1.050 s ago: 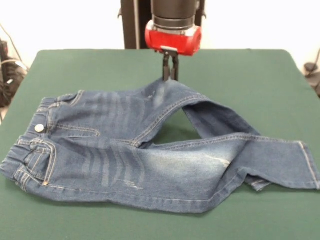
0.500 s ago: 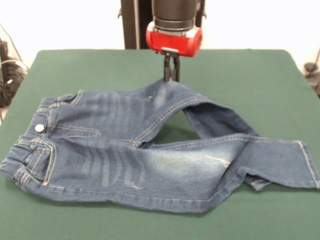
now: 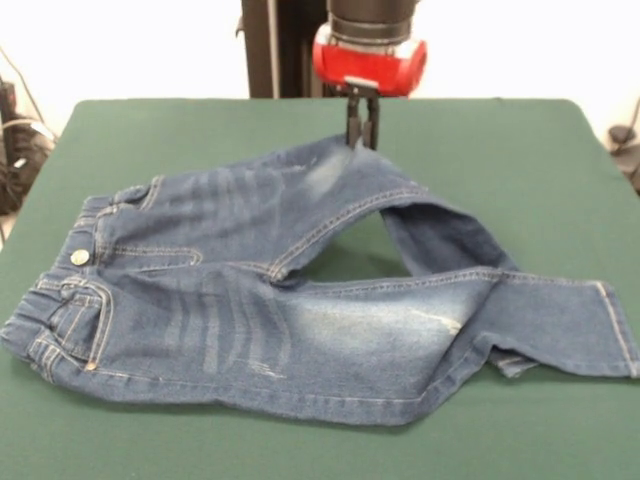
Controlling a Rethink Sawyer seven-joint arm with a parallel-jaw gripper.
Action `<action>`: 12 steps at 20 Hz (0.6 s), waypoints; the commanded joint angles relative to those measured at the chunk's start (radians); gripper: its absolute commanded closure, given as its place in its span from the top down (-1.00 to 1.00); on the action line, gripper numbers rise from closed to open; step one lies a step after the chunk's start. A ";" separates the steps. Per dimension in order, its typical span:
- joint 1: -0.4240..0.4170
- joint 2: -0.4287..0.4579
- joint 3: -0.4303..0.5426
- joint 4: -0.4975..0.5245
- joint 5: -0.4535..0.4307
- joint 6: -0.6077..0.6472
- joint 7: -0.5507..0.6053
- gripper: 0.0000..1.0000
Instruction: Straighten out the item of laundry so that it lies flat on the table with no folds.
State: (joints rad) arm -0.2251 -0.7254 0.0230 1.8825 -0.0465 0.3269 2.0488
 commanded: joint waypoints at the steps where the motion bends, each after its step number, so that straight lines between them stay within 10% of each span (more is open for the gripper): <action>1: -0.053 -0.081 -0.017 -0.004 -0.002 0.309 0.014 -1.00; 12: -0.239 0.025 0.089 -0.318 -0.161 0.506 -0.228 -1.00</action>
State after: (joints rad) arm -0.4146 -0.7745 0.0117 1.7400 -0.1258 0.6519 2.0488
